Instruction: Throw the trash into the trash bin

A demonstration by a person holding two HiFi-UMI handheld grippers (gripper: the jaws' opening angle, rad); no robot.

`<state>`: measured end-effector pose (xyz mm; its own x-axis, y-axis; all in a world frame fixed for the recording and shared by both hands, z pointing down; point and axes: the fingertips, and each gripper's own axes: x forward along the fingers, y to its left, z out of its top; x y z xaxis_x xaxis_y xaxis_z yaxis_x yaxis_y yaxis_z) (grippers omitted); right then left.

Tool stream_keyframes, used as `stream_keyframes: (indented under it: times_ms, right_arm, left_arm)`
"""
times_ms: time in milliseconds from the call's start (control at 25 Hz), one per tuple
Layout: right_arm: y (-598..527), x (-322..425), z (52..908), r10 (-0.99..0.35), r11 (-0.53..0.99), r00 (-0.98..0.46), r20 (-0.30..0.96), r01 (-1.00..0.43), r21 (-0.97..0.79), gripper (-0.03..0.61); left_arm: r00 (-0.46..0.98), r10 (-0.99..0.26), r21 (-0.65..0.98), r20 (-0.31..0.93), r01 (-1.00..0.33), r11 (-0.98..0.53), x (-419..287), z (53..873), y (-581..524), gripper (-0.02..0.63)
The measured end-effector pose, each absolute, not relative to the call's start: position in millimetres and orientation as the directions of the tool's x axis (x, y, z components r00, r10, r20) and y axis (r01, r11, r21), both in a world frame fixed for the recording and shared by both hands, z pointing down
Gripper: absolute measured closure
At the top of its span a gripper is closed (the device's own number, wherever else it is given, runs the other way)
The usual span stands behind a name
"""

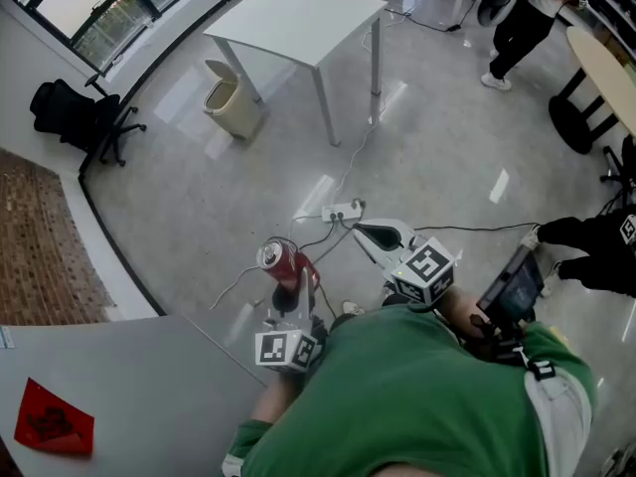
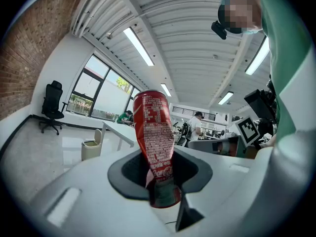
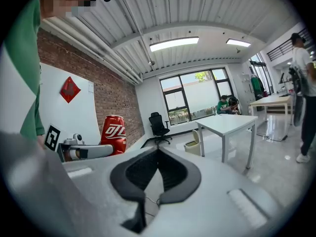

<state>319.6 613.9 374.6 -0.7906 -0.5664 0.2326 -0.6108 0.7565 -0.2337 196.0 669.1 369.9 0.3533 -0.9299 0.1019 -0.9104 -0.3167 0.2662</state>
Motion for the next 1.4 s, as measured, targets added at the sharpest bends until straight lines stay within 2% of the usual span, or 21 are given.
stream_keyframes:
  times_ms: [400,800,1400]
  right_arm:
    - [615,314,376,-0.557,0.754,-0.797,0.232,-0.603,-0.261,0.575]
    - [626,279,388,-0.54,0.766,-0.802,0.256,-0.594,-0.247,0.575]
    - [600,222,395,-0.475,0.801,-0.833,0.285,-0.543,-0.252,0.575]
  left_arm:
    - [0.355,-0.928,0.271,0.111,-0.909,-0.316,193,366,670,0.505]
    - [0.351,-0.93,0.277,0.105,-0.909,-0.312,159,377,680,0.505]
    - [0.217,-0.972,0.282,0.086,-0.942,-0.185,92,379,663,0.505]
